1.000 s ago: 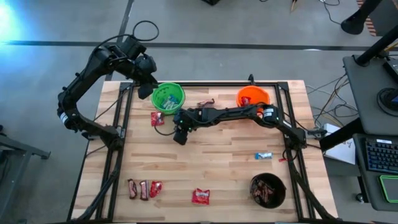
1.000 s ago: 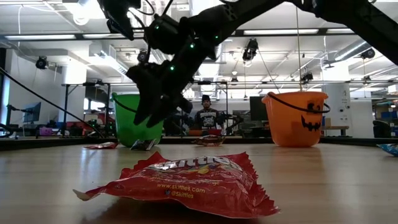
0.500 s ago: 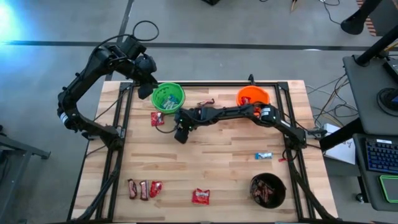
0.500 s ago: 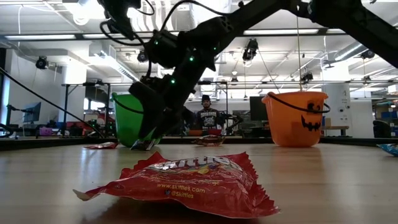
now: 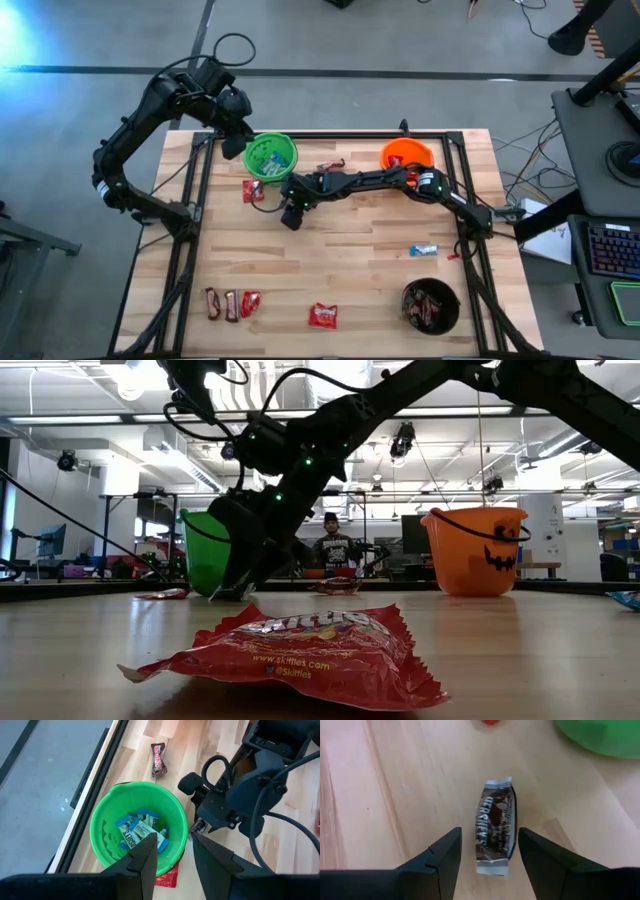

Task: Sort candy
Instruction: Put the brown candy into the black bucket

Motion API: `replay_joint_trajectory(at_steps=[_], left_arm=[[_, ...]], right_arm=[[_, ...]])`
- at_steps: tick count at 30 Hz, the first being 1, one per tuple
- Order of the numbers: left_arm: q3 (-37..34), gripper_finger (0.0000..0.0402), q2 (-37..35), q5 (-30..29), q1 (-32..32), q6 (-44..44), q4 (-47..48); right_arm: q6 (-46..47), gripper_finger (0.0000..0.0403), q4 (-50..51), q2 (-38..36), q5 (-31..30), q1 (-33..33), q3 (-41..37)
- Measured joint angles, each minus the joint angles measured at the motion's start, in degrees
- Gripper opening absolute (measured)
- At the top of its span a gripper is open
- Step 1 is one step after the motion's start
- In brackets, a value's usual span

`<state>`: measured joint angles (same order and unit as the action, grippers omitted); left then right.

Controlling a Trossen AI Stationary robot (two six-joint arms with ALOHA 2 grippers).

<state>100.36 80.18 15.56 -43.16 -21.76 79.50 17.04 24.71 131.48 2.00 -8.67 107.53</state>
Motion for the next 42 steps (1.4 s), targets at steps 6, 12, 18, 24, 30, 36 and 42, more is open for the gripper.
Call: replay_joint_trajectory(at_steps=[6,12,18,24,30,36,42], left_arm=[[0.0,0.0108,0.0,0.0,0.0,0.0,0.0],[0.0,0.0108,0.0,0.0,0.0,-0.1,0.0],[0.0,0.0108,0.0,0.0,0.0,-0.2,0.0],[0.0,0.0108,0.0,0.0,0.0,-0.2,0.0],[0.0,0.0108,0.0,0.0,0.0,-0.2,0.1],[0.0,0.0108,0.0,0.0,0.0,-0.2,0.3],[0.0,0.0108,0.0,0.1,0.0,-0.2,0.4]], right_arm=[[1.7,0.0163,-0.5,0.6,0.2,-0.5,-1.2],[3.4,0.0128,-1.4,1.4,2.8,-0.8,-1.2],[3.6,0.0042,-1.5,1.4,5.3,-0.9,-1.2],[4.1,0.0014,-1.3,1.4,7.1,-0.7,-1.2],[5.0,0.0013,-0.5,0.9,8.2,-0.7,-1.2],[2.5,0.0012,6.5,-1.4,8.1,-0.7,1.4],[2.0,0.0012,8.7,-5.0,6.8,-0.3,2.8]])
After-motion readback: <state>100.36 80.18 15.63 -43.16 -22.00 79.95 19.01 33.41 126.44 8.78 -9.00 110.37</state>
